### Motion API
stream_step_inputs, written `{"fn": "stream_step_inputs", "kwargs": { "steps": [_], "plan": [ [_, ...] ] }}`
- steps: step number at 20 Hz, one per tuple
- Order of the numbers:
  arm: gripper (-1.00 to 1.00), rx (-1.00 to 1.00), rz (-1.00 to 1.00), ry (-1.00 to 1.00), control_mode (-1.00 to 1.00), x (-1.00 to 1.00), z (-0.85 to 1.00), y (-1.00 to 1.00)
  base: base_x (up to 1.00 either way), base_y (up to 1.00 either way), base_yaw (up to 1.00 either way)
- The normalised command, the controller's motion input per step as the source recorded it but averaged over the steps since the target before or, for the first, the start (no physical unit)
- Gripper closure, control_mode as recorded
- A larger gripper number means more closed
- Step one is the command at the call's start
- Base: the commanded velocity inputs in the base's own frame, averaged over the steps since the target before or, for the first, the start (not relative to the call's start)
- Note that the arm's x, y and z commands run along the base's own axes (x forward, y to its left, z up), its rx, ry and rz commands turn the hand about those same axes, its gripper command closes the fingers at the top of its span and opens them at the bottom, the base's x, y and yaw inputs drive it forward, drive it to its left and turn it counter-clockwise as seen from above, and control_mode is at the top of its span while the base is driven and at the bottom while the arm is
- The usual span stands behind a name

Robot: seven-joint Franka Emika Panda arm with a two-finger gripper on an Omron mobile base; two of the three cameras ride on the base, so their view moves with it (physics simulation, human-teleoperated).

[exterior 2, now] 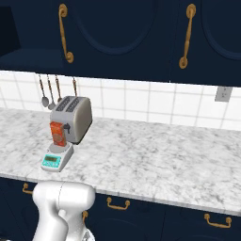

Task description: Pick the boxed food and place it on the digital scale for weighing, and close the cabinet.

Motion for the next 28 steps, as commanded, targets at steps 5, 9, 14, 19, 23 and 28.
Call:
{"fn": "stream_step_inputs", "kwargs": {
  "steps": [5, 9, 14, 19, 23, 28],
  "plan": [
    [-1.00, -0.02, -0.16, -0.16, -1.00, -0.72, -0.61, 1.00, 0.00, 0.00, 0.00],
    [-1.00, -0.07, -0.19, -0.18, -1.00, -0.42, -0.36, 1.00, 0.00, 0.00, 0.00],
    [-1.00, 0.00, -0.15, 0.05, -1.00, 0.19, -0.26, 0.97, 0.00, 0.00, 0.00],
    [-1.00, 0.14, -0.08, 0.08, -1.00, 0.68, -0.49, 0.82, 0.00, 0.00, 0.00],
    [-1.00, 0.17, 0.00, 0.00, -1.00, 0.72, -0.94, 0.83, 0.00, 0.00, 0.00],
    [-1.00, 0.15, -0.01, 0.04, -1.00, 0.79, -0.44, 0.61, 0.00, 0.00, 0.00]
  ]
}}
